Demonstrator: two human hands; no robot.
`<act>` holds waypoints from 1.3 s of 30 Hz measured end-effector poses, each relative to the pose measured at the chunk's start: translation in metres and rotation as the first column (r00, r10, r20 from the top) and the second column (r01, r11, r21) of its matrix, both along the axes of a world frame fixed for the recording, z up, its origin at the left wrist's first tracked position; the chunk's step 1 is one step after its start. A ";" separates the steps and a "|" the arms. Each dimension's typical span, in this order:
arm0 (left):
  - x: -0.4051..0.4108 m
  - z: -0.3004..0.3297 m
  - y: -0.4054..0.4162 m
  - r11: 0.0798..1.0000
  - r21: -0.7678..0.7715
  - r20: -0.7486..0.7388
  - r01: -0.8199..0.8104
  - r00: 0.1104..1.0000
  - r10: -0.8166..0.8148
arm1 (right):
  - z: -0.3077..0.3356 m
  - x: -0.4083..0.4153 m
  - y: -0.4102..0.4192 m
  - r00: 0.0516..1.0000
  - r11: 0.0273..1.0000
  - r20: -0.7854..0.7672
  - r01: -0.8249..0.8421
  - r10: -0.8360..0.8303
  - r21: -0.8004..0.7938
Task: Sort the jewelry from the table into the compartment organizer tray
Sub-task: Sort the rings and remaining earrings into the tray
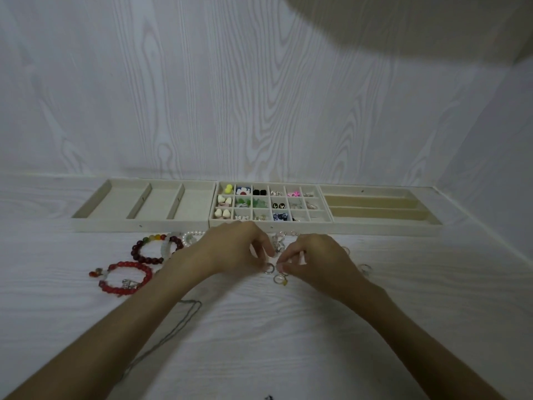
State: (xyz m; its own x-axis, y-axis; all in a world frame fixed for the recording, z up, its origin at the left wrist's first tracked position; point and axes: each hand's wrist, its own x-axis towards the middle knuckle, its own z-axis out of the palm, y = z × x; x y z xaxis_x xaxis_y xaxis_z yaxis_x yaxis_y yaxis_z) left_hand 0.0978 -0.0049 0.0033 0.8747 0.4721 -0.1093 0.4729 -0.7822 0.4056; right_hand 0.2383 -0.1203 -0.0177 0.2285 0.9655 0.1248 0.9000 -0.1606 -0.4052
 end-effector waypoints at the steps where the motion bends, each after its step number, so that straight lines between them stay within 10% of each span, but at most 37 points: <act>1: -0.001 -0.002 0.002 1.000 -0.030 0.022 -0.007 1.000 0.008 | 0.000 0.000 0.000 1.000 1.000 -0.017 0.012 -0.011 0.016; 4: -0.002 -0.004 0.007 0.987 -0.158 0.161 0.024 0.987 0.001 | 0.010 0.004 -0.004 0.920 0.988 -0.391 0.077 -0.019 0.132; 7: -0.002 0.001 -0.004 0.921 -0.378 0.342 0.097 0.939 0.042 | 0.022 0.009 -0.013 0.643 0.989 -0.766 0.124 -0.018 0.081; 11: 0.002 0.006 -0.014 0.784 -0.613 0.400 0.093 0.893 0.206 | 0.020 0.011 -0.014 0.490 0.989 -0.871 0.120 0.012 0.081; 16: 0.012 0.005 -0.020 0.829 -0.540 0.510 0.147 0.840 0.184 | 0.018 0.011 -0.013 0.400 0.982 -0.916 0.155 0.034 0.104; 21: 0.021 0.000 -0.015 0.901 -0.425 0.609 0.088 0.764 0.212 | 0.021 0.020 -0.016 0.558 0.934 -0.829 0.313 -0.032 0.175; 30: 0.054 0.005 -0.001 0.996 -0.077 0.507 -0.046 0.858 0.079 | 0.029 0.039 0.002 0.742 0.872 -0.667 0.370 -0.069 0.321; 39: 0.071 0.012 0.033 0.997 -0.058 0.295 -0.053 0.953 0.068 | 0.033 0.078 0.038 0.901 0.938 -0.398 0.274 -0.173 0.213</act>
